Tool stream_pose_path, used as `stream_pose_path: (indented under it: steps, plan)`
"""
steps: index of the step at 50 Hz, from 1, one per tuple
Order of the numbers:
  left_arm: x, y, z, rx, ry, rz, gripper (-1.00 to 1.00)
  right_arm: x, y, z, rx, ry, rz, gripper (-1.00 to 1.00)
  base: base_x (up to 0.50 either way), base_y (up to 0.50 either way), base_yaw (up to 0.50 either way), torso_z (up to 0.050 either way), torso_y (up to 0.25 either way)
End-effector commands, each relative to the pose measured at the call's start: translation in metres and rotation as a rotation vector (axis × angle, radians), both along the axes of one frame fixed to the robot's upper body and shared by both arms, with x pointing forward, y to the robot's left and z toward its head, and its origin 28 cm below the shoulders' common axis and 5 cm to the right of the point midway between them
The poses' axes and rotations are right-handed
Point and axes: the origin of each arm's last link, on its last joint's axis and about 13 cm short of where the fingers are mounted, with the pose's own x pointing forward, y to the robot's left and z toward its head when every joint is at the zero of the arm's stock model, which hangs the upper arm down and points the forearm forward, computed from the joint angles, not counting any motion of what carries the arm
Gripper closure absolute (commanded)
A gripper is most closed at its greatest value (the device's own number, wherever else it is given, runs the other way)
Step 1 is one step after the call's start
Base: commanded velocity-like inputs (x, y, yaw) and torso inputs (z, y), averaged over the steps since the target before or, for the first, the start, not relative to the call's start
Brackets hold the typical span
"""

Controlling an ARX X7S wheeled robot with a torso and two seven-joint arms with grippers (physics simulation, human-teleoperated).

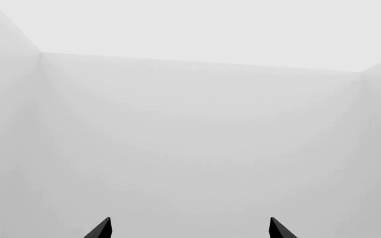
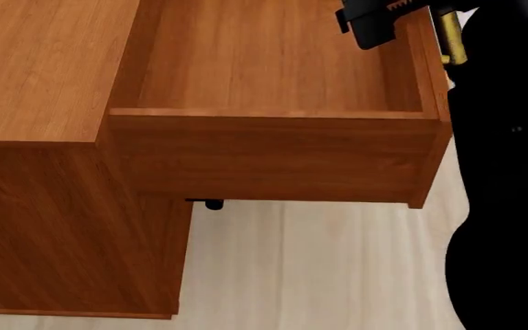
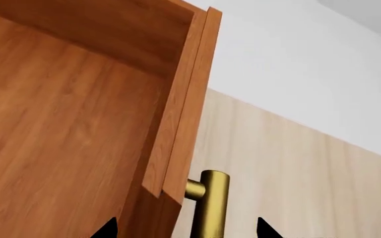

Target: Close the bottom drawer of the cabinet and open the top drawer.

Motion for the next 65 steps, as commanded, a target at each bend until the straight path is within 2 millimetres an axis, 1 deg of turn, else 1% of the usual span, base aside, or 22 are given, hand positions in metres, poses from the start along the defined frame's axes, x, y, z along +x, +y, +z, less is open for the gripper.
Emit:
stream_pose_path:
  steps: [1, 8, 14, 25, 41, 65]
  plan:
    - [0.0, -0.001, 0.001, -0.001, 0.0, -0.002, -1.0, -0.007, -0.027, 0.002, -0.119, 0.012, -0.142, -1.0, 0.0, 0.0, 0.0, 0.0, 0.0]
    - [0.0, -0.001, 0.0, -0.001, -0.001, -0.003, -1.0, -0.011, -0.033, 0.004, -0.127, 0.012, -0.169, -1.0, 0.0, 0.0, 0.0, 0.0, 0.0]
    - [0.0, -0.001, 0.001, -0.001, -0.003, -0.004, -1.0, -0.013, -0.032, 0.006, -0.126, 0.005, -0.17, -1.0, 0.0, 0.0, 0.0, 0.0, 0.0]
    - [0.0, -0.001, 0.001, -0.001, -0.006, -0.006, -1.0, -0.017, -0.027, 0.024, -0.113, -0.034, -0.153, -1.0, 0.0, 0.0, 0.0, 0.0, 0.0]
    - [-0.005, -0.001, 0.005, -0.004, -0.017, -0.005, -1.0, -0.024, -0.02, 0.041, -0.099, -0.077, -0.13, -1.0, 0.0, 0.0, 0.0, 0.0, 0.001]
    - [-0.005, -0.002, 0.01, 0.002, -0.028, -0.008, -1.0, -0.034, -0.015, 0.066, -0.069, -0.138, -0.1, -1.0, 0.0, 0.0, 0.0, 0.0, 0.0]
